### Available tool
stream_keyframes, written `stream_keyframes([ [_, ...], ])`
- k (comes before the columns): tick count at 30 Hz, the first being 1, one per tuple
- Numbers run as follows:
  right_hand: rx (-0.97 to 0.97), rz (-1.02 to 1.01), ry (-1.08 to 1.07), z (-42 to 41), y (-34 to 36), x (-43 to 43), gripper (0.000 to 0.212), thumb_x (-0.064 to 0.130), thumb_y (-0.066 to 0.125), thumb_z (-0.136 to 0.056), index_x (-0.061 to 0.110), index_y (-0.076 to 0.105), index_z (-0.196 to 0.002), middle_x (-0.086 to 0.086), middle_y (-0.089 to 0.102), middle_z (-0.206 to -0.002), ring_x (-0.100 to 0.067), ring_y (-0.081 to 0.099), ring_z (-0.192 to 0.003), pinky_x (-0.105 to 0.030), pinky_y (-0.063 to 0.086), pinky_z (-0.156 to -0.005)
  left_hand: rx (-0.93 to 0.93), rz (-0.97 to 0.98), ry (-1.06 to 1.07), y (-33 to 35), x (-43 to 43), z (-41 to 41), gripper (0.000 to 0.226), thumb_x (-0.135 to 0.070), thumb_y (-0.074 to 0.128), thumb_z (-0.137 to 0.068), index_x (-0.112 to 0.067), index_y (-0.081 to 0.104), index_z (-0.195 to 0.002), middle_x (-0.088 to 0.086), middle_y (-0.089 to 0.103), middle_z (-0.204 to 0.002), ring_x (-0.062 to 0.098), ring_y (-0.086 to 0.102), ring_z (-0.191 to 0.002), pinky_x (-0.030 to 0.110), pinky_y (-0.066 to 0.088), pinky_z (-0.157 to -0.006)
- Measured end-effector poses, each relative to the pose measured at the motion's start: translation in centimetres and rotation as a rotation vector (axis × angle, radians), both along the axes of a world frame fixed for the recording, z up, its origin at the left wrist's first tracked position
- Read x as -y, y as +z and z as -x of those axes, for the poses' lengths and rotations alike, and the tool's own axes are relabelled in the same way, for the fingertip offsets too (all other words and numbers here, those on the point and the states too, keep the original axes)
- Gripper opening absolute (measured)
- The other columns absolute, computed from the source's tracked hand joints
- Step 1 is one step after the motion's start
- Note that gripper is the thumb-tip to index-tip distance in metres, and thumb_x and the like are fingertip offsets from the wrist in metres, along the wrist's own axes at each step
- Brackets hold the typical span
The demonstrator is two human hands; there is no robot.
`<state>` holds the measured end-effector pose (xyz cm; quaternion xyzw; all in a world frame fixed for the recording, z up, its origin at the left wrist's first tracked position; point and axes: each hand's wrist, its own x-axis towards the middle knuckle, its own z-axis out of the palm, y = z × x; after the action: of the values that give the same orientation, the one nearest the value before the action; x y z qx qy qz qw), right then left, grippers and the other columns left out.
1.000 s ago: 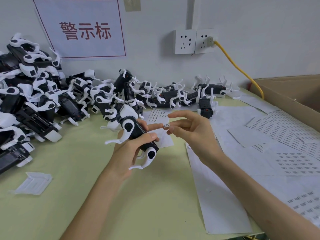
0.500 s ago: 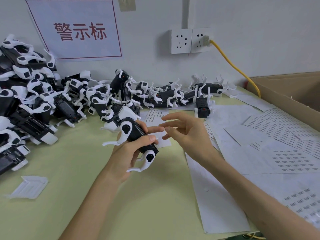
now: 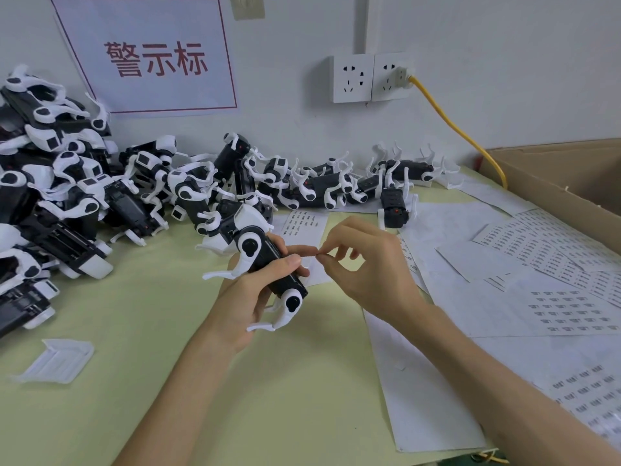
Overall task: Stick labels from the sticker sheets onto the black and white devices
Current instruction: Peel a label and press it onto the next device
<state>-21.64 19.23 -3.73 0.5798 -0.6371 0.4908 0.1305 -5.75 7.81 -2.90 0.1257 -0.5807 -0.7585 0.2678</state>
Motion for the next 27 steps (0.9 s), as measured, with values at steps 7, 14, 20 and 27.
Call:
stream_keyframes([
  [7, 0.123, 0.014, 0.083, -0.7, 0.4, -0.1, 0.012, 0.007, 0.077, -0.082, 0.016, 0.069, -0.082, 0.005, 0.066, -0.085, -0.013, 0.063, -0.073, -0.03, 0.049, -0.064, -0.029, -0.082, 0.125, -0.1, 0.0, 0.5, 0.024, -0.038, 0.065, -0.088, -0.016, 0.061, -0.095, 0.012, 0.073, -0.119, 0.023, 0.068, -0.105, 0.033, 0.058, -0.083],
  [14, 0.653, -0.345, 0.39, -1.5, 0.8, -0.2, 0.079, 0.039, 0.078, -0.08, 0.036, 0.034, -0.146, 0.014, 0.061, -0.135, -0.011, 0.065, -0.117, -0.038, 0.053, -0.101, -0.087, -0.009, 0.173, 0.2, -0.4, 0.7, 0.065, -0.069, 0.055, -0.078, -0.016, 0.057, -0.115, 0.005, 0.073, -0.104, 0.02, 0.071, -0.098, 0.027, 0.055, -0.082],
  [20, 0.727, -0.351, 0.388, -1.8, 0.7, 0.0, 0.08, 0.026, 0.081, -0.087, 0.035, 0.032, -0.149, 0.005, 0.058, -0.137, -0.011, 0.064, -0.119, -0.038, 0.052, -0.104, -0.104, 0.019, 0.19, 0.0, -0.6, 1.1, 0.071, -0.074, 0.051, -0.075, -0.017, 0.058, -0.118, 0.001, 0.071, -0.101, 0.02, 0.072, -0.096, 0.026, 0.057, -0.076],
  [27, 0.878, -0.211, 0.422, -1.6, 0.8, 0.3, 0.078, 0.021, 0.081, -0.077, 0.031, 0.041, -0.143, -0.004, 0.07, -0.116, -0.022, 0.071, -0.106, -0.034, 0.056, -0.095, -0.014, 0.131, 0.18, -1.0, -0.1, 1.1, 0.056, -0.071, 0.047, -0.089, -0.029, 0.063, -0.123, -0.009, 0.074, -0.115, 0.016, 0.067, -0.116, 0.044, 0.051, -0.1],
])
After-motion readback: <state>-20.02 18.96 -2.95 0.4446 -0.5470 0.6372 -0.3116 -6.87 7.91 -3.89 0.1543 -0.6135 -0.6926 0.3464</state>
